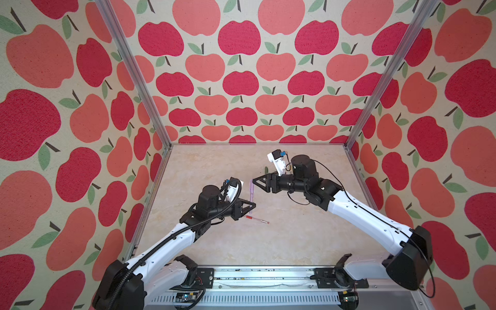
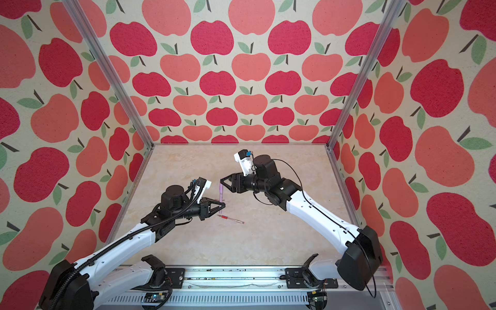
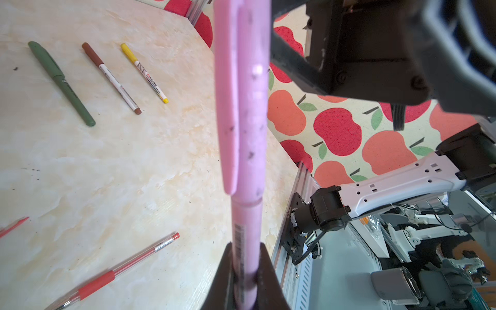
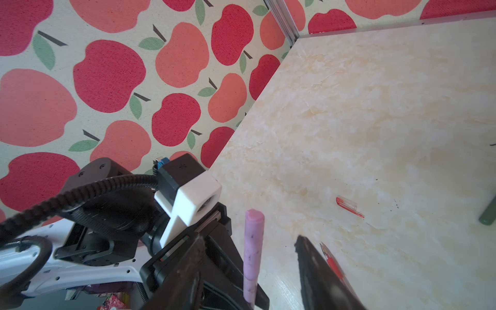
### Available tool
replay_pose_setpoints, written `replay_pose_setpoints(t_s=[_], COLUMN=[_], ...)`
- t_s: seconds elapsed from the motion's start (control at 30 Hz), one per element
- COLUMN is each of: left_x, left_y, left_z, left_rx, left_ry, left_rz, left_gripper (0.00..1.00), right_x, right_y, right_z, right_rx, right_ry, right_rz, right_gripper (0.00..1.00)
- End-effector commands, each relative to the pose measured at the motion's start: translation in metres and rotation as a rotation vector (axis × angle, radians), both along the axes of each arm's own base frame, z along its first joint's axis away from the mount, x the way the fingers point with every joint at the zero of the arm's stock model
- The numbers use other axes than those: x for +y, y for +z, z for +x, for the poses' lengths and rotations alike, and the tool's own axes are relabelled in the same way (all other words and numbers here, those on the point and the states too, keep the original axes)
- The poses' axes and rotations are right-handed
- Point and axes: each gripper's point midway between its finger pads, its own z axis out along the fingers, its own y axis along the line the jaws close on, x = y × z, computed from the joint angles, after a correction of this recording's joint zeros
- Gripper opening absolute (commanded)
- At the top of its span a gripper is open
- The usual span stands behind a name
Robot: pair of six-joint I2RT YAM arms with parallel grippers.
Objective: Insert the pens into the pen caps
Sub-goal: 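Push the cap down onto the pen with right gripper while left holds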
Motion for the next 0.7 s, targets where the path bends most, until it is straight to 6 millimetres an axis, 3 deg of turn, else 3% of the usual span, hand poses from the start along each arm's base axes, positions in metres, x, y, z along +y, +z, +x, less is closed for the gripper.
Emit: replay_pose_setpoints(t_s=[0.0, 0.2, 0.5, 0.67], left_x=[-0.004, -0.006, -0.010, -0.008], left_y=[0.020, 0.028, 0.027, 0.027], left_z=[-0.018, -0.028, -0.029, -0.022], left_rx=[-0.043, -0.043, -0.056, -0.079], left_ry=[-0.117, -0.172, -0.180, -0.142], left_rz=[-0.029, -0.042, -0.009, 0.023], left_gripper=[0.00, 0.00, 0.00, 0.00], right_x=[-0.011, -0.018, -0.010, -0.001], right_y=[0.016, 0.021, 0.010, 0.005], right_z=[-0.016, -0.028, -0.022, -0.018], right_rx=[-0.048, -0.045, 0.020, 0.057], right_ry=[0.076, 0.146, 0.164, 0.181], right_rz=[0.006, 0.012, -0.010, 0.003], right_gripper=[0.60, 0.64, 0.65, 0.56])
